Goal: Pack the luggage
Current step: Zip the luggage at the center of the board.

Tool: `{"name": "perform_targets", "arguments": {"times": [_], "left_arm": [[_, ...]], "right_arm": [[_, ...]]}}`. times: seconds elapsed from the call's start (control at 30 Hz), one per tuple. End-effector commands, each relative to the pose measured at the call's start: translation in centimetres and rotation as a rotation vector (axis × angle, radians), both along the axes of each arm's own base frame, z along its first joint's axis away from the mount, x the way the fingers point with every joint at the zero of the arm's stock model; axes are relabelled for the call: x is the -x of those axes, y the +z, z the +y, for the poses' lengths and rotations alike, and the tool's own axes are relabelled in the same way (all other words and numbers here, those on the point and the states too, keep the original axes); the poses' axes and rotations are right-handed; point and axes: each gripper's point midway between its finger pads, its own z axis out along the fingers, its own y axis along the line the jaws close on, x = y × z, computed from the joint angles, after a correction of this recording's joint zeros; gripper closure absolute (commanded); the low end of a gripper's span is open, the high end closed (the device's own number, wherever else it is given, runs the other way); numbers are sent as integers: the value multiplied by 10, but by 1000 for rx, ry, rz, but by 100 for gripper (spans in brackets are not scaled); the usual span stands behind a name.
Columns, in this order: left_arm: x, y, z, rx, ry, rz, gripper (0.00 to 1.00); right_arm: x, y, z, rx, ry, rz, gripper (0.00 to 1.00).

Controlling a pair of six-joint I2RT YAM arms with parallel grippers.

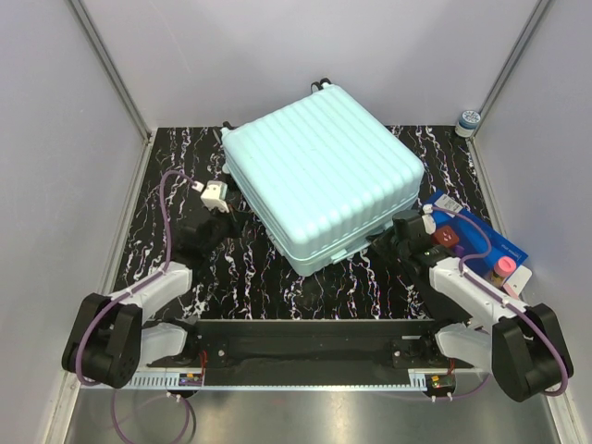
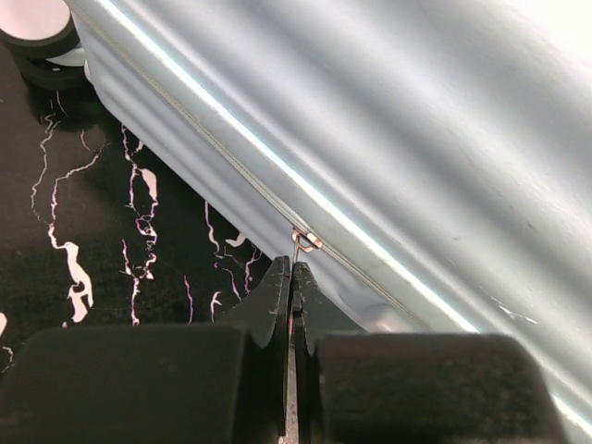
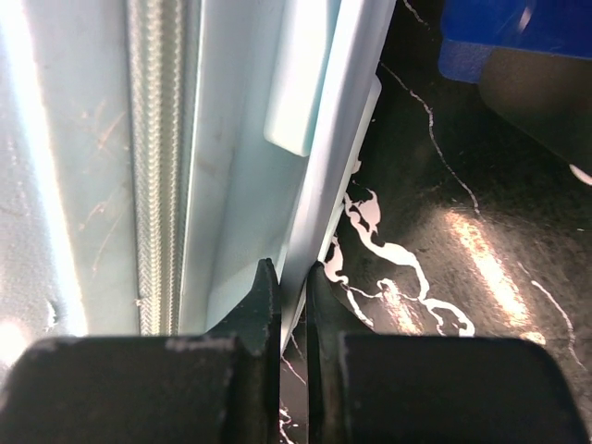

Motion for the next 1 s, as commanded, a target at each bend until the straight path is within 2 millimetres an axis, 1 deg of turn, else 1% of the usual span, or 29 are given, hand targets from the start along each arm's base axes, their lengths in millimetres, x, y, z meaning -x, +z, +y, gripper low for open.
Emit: {"name": "perform_targets", "arguments": {"times": [0.0, 0.13, 0.2, 0.37, 0.5, 0.6, 0.63, 0.7, 0.73, 0.77, 0.83, 0.87, 0.97], "left_arm": [[-33, 38, 28, 28, 106, -126, 100], [-36, 39, 34, 50, 124, -130, 100], [-39, 38, 40, 50, 145, -128, 100], [-46, 39, 53, 55, 178, -123, 100], [-47, 37, 65, 56, 211, -122, 100], [-46, 35, 72, 57, 230, -120, 100], [-47, 36, 73, 57, 231, -121, 100], [-47, 34, 75, 57, 236, -119, 100], [-47, 36, 75, 61, 235, -122, 100], [-47, 36, 76, 63, 238, -125, 100], [-46, 37, 75, 73, 233, -131, 100], [-45, 38, 75, 76, 232, -136, 100], [-42, 41, 71, 94, 214, -146, 100]], "right_arm": [[-6, 24, -30, 167, -29, -91, 100], [-4, 27, -36, 203, -31, -101, 100], [-4, 25, -38, 224, -26, -93, 100], [-9, 24, -40, 268, -7, -86, 100], [-15, 29, -47, 313, -14, -89, 100], [-21, 34, -57, 332, -31, -87, 100], [-24, 36, -66, 337, -58, -88, 100], [-27, 38, -76, 344, -77, -87, 100], [-29, 40, -81, 356, -84, -89, 100], [-32, 41, -90, 363, -108, -87, 100], [-36, 43, -99, 385, -120, -85, 100], [-40, 46, -107, 393, -139, -89, 100], [-50, 49, -117, 417, -148, -85, 100]]}}
